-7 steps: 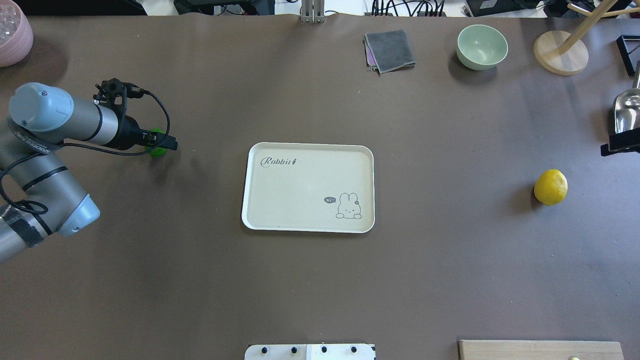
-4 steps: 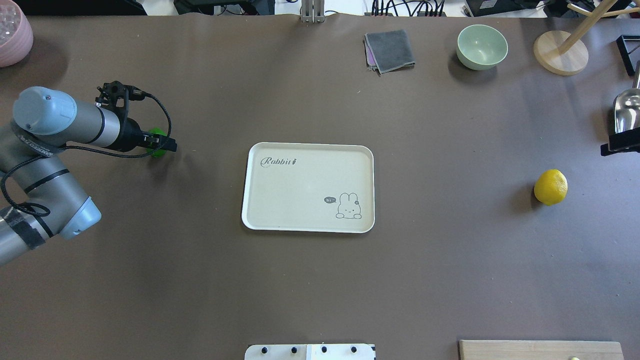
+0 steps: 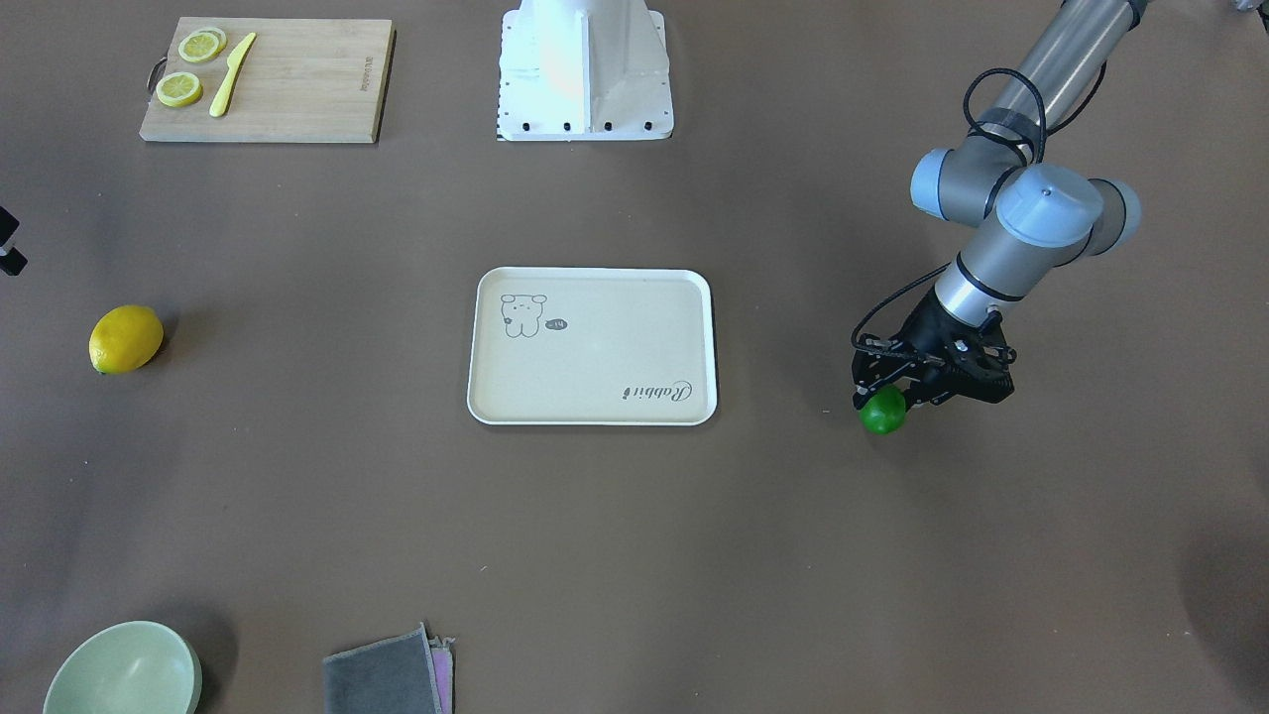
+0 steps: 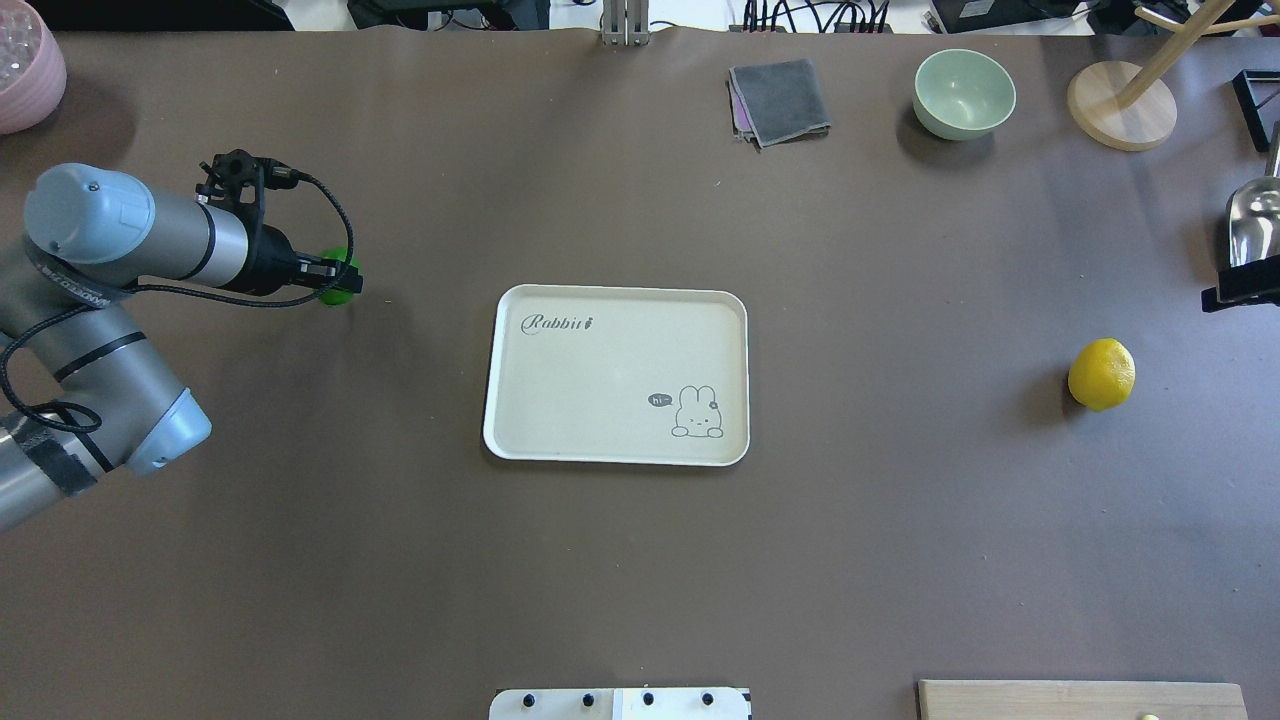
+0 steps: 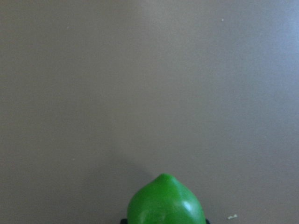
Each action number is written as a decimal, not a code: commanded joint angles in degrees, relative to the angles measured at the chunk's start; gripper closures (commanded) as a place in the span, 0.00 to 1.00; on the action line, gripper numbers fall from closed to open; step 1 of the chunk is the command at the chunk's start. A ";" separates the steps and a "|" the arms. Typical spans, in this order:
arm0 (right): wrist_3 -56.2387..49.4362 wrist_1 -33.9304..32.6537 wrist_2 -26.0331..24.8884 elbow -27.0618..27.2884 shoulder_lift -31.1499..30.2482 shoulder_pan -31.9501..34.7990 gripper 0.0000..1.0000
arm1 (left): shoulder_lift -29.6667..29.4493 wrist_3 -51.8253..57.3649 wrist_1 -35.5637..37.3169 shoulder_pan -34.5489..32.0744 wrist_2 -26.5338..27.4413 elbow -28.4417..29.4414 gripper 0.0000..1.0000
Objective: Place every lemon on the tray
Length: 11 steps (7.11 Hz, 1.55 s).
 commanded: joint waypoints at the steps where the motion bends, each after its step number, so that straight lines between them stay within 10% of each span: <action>1: -0.04 0.00 0.02 0.00 0.00 -0.10 0.00 | -4.57 -10.02 0.06 4.49 3.77 -1.28 1.00; 5: 0.05 0.00 0.02 0.00 0.00 -0.19 0.00 | -11.27 -18.50 0.59 16.10 15.47 -0.85 1.00; 6: -0.03 0.00 0.02 0.00 0.00 -0.27 0.00 | -11.36 -18.23 0.59 16.91 16.28 -0.93 0.23; 7: -0.04 0.00 0.02 0.00 -0.09 -0.36 0.00 | -11.36 -18.23 0.32 17.00 18.29 -1.19 0.02; 9: -0.56 0.09 -1.99 0.00 -0.18 -1.58 0.00 | -10.05 -17.79 0.76 16.40 17.27 -6.61 0.02; 11: -2.13 1.31 -3.40 0.00 -0.35 -3.34 0.00 | -3.65 -9.52 9.84 5.55 4.76 -14.51 0.02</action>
